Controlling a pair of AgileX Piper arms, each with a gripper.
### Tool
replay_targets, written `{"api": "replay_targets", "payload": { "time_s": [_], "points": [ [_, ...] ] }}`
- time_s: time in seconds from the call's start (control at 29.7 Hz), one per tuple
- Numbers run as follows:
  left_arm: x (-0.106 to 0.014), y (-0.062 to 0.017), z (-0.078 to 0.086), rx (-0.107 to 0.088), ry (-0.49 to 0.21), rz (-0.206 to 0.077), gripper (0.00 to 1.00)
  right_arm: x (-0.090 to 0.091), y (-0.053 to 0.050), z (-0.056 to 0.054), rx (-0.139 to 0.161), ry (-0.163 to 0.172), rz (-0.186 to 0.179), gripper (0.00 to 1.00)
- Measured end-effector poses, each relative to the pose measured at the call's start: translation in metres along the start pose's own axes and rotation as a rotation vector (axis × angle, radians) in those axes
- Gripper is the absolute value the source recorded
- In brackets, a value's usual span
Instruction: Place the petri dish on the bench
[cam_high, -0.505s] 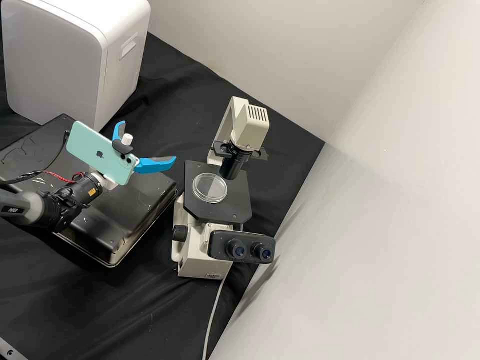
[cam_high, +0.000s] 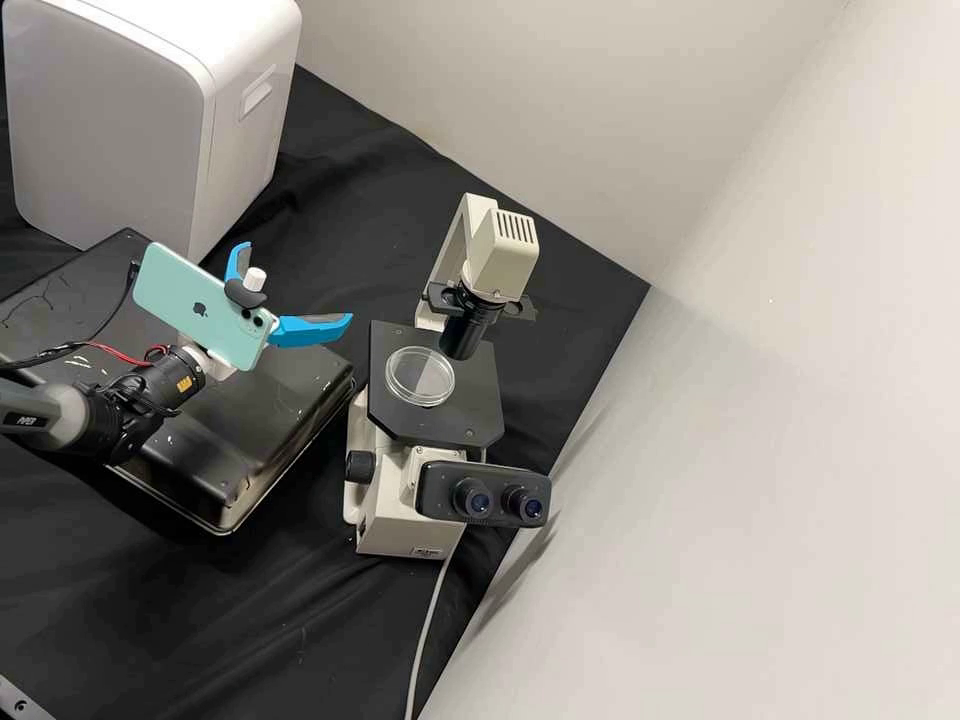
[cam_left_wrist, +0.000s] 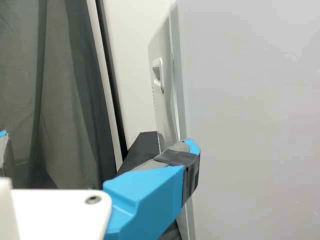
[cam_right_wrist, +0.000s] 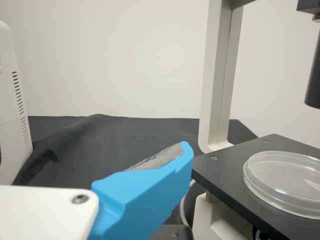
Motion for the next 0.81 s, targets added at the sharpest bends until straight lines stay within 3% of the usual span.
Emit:
{"api": "replay_targets", "payload": {
  "time_s": [0.13, 0.4, 0.54, 0.81],
  "points": [
    [-0.009, 0.0009, 0.009, -0.001, -0.031, -0.002, 1.00, 0.000, 0.000, 0.000, 0.000, 0.000, 0.000, 1.00],
    [-0.041, 0.0021, 0.042, -0.007, -0.156, 0.000, 1.00, 0.000, 0.000, 0.000, 0.000, 0.000, 0.000, 1.00],
    [-0.056, -0.0021, 0.050, 0.010, -0.201, 0.015, 1.00, 0.000, 0.000, 0.000, 0.000, 0.000, 0.000, 1.00],
    [-0.086, -0.0117, 0.057, 0.006, -0.267, 0.011, 1.00, 0.000, 0.000, 0.000, 0.000, 0.000, 0.000, 1.00]
  ]
}}
